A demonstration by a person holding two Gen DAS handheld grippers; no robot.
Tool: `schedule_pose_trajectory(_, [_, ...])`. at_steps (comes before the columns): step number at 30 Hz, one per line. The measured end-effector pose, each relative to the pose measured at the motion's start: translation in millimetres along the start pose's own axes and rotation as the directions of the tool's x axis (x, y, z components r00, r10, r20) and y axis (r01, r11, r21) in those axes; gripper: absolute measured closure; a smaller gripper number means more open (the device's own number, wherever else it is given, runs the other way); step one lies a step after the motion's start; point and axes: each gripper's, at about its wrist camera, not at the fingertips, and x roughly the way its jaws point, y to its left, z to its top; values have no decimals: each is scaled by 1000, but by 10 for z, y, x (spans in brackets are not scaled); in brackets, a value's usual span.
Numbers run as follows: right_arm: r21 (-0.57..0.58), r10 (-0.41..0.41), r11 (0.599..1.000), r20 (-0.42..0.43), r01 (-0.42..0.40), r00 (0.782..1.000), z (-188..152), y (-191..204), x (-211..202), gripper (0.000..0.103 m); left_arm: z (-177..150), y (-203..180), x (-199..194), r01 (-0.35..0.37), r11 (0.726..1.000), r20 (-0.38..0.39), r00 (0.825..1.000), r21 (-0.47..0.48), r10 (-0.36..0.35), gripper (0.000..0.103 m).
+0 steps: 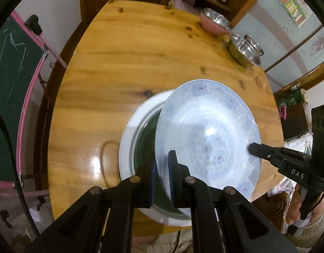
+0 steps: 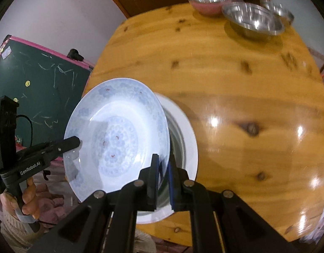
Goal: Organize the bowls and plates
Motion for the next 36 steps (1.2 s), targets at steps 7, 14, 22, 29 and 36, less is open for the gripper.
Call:
schedule_pose_trajectory(7, [-9, -17, 1000, -7, 17, 1000, -131, 54, 170, 96, -190, 131, 165, -22, 999, -15, 1000, -31, 21, 96])
schedule_pose_trajectory(14, [-13, -32, 999, -10, 31, 999, -155, 42, 239, 96, -219, 121, 225, -35, 999, 1, 999, -24, 35, 96])
schedule_pose_trajectory(22, [-4, -43, 999, 9, 43, 999, -165, 14, 279, 96, -204, 132, 286, -32, 999, -2, 999, -27, 32, 96])
schedule_pose_trajectory(29, [-16, -52, 999, 24, 52, 998, -178, 12, 312, 96, -232, 166, 330, -24, 999, -10, 1000, -37, 24, 95])
schedule_pose_trajectory(36, [-30, -64, 997, 31, 65, 997, -183, 25, 311, 96, -198, 168, 268, -28, 999, 26, 999, -26, 29, 93])
